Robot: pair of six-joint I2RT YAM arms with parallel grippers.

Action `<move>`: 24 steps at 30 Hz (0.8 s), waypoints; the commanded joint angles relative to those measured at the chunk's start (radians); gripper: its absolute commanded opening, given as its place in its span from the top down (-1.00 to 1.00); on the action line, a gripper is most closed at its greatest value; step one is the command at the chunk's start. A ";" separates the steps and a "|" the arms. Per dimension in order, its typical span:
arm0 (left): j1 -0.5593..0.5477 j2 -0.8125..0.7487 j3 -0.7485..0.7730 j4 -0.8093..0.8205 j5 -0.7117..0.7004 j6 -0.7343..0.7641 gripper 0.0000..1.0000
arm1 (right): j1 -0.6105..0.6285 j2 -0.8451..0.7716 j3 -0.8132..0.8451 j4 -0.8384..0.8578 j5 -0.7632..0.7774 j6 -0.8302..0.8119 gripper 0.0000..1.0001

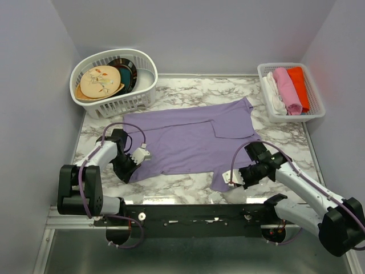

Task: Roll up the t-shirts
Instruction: Fold the T-shirt at the center of the board.

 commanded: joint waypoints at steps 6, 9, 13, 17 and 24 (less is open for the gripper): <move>-0.002 -0.037 0.028 -0.087 0.000 0.045 1.00 | 0.007 -0.196 0.073 0.008 0.062 0.376 0.99; -0.002 -0.028 0.067 -0.098 0.006 0.045 1.00 | 0.006 -0.236 0.119 0.016 0.119 0.453 0.99; -0.002 0.002 0.137 -0.102 0.012 0.033 1.00 | 0.004 -0.241 0.165 0.063 0.222 0.503 0.99; 0.005 0.038 0.218 -0.102 0.015 0.021 1.00 | -0.031 -0.219 0.206 0.138 0.280 0.522 0.99; 0.013 0.094 0.292 -0.108 0.017 0.008 1.00 | -0.207 -0.120 0.309 0.269 0.297 0.522 0.99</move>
